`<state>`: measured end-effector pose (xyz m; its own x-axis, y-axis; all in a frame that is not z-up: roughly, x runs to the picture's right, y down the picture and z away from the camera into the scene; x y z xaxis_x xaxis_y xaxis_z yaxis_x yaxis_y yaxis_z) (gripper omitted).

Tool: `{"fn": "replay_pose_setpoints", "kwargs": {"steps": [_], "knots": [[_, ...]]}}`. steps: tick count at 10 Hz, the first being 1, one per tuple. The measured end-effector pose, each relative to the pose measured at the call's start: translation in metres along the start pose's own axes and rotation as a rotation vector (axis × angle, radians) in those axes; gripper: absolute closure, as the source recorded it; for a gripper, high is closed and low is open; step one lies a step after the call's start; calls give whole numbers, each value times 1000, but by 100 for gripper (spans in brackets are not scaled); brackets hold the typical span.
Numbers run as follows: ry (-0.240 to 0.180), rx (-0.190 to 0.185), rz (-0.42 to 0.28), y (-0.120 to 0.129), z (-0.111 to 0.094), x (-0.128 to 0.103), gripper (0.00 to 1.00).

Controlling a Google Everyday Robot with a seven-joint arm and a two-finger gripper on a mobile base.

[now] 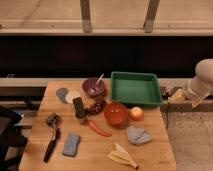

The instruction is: Place brush in tray

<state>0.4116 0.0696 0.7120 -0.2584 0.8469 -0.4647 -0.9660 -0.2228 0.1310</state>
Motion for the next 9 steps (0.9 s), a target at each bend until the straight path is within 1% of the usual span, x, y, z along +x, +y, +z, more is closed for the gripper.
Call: {"fn": "replay_pose_setpoints", "kwargs": {"steps": [3,5,6,7,8,9], "knots": [[1,-3,-4,1,0,0,32],[14,-17,-62,11,-2,4,32],[14,-26,-117,29,-4,7,32],[13,-34,-157,45,-5,9,32],[9,-42,-211,70,-8,12,32],[3,-54,-272,101,-11,15,32]]}}
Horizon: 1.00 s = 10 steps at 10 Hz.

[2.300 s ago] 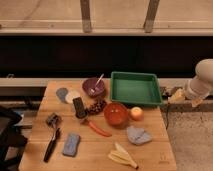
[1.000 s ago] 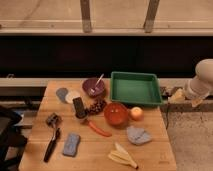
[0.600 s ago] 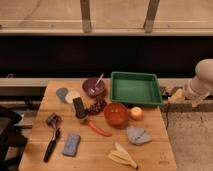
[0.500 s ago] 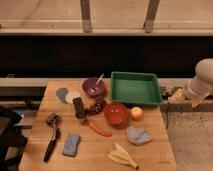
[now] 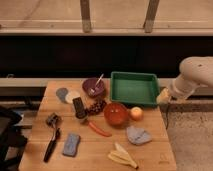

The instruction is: Place brush in tray

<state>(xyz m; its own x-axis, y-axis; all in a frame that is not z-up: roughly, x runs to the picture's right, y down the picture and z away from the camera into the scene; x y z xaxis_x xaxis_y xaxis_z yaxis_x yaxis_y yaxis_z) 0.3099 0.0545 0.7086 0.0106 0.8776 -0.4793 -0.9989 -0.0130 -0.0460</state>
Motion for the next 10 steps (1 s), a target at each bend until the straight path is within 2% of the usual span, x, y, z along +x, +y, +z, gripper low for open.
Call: {"fn": "replay_pose_setpoints", "kwargs": {"steps": [5,6,10], "knots": [[-18,-47,-210,131,-10,-15,32],[-17,-50,-218,136,-10,-15,32],[-18,-45,-215,132,-11,-14,32]]}}
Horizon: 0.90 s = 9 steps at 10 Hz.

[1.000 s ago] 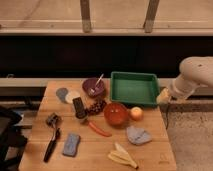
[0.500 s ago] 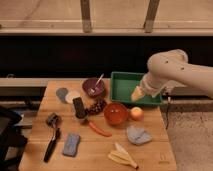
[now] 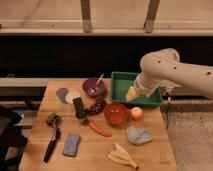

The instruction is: Place brush in tray

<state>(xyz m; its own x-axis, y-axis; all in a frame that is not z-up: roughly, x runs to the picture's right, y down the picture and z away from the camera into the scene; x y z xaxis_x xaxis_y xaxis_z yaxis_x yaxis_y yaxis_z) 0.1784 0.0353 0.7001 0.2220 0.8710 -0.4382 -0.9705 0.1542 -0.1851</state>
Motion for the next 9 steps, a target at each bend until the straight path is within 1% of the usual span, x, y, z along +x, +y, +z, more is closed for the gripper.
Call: {"fn": "replay_pose_setpoints", "kwargs": {"steps": [3,4,5,6,7,8,9], "knots": [[-1,-1,-3,3,0,-1,32],[-7,1,-15,6,-2,0,32],[-11,-1,-35,14,-3,-2,32],[-17,-6,-65,27,-5,-7,32],[-23,-13,-111,50,-5,-15,32],[-27,-12,-140,68,-4,-22,32],[-32,-11,-182,98,-2,-31,32]]}}
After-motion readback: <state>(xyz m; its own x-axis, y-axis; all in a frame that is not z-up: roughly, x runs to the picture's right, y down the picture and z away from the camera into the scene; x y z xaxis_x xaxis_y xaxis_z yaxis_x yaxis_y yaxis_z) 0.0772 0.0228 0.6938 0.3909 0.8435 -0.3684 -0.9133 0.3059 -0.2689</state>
